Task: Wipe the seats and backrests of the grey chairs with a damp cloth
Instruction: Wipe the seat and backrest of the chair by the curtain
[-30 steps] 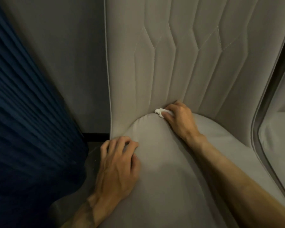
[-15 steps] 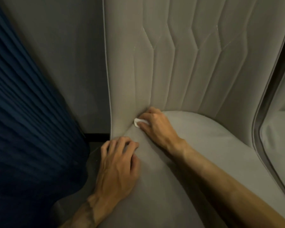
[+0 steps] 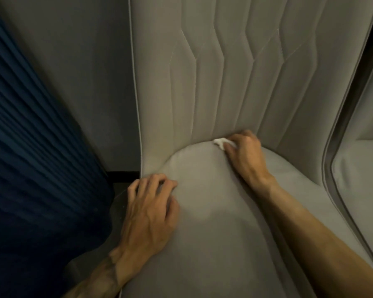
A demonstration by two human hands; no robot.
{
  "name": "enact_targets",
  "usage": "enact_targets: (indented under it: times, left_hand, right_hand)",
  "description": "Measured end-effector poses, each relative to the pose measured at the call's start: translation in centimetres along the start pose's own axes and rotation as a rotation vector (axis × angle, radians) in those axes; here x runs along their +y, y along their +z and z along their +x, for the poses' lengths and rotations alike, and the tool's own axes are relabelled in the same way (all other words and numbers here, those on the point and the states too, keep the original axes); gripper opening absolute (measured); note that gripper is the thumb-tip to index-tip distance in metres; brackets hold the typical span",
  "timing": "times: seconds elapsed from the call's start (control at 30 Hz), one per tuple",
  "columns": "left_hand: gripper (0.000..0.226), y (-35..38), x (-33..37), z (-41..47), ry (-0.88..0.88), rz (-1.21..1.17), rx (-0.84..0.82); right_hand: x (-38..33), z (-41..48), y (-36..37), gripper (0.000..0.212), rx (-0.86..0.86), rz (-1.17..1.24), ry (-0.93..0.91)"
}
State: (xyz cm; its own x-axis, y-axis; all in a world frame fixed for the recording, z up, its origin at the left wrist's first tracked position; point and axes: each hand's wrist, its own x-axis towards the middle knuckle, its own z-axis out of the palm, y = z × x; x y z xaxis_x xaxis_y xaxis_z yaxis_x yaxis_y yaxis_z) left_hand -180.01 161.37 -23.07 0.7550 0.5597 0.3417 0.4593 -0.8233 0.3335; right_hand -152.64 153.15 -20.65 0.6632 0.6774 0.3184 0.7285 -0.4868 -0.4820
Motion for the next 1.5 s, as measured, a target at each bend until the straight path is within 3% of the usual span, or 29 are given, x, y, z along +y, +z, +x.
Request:
enact_targets:
  times: [0.13,0.3,0.4,0.57,0.73,0.83,0.93,1.0,1.17,1.33,1.5]
  left_hand:
    - [0.029,0.2,0.1,0.2,-0.014,0.016,0.003]
    - [0.030,0.3,-0.1,0.2,-0.009,0.028,-0.004]
    - [0.031,0.4,-0.2,0.1,0.002,0.020,0.008]
    - [0.029,0.6,-0.2,0.2,0.011,0.008,0.039]
    - [0.026,0.5,0.1,0.2,0.008,0.027,0.039]
    - [0.023,0.4,0.1,0.4,0.017,0.032,0.042]
    - [0.024,0.5,-0.1,0.2,0.023,0.044,0.033]
    - [0.025,0.4,-0.1,0.2,0.021,0.038,0.032]
    - [0.023,0.3,0.2,0.2,0.001,0.035,0.031]
    - [0.029,-0.1,0.3,0.2,-0.018,0.047,-0.038]
    - [0.036,-0.6,0.5,0.3,-0.016,0.051,-0.053]
  right_hand:
    - [-0.2,-0.4,-0.1,0.028,0.143,-0.029,0.287]
    - [-9.1,-1.2,5.5,0.027,-0.028,0.095,0.031]
    - [-6.1,-0.7,3.2,0.030,-0.058,0.027,-0.029]
    - [2.4,-1.3,-2.0,0.028,0.099,-0.146,0.178]
    - [1.3,-1.0,-0.7,0.029,0.224,-0.123,0.363]
    - [-3.7,-0.8,2.7,0.031,0.131,-0.025,0.257]
    - [-8.4,-1.6,4.5,0.030,-0.012,0.075,0.023]
    - [-8.0,-1.6,3.8,0.031,-0.079,0.063,-0.089]
    - [-5.3,-0.8,1.4,0.030,-0.025,0.024,0.126]
    - [-10.4,-3.4,4.8,0.024,-0.160,0.180,-0.183]
    - [-6.4,-0.6,3.0,0.024,-0.175,0.105,-0.229]
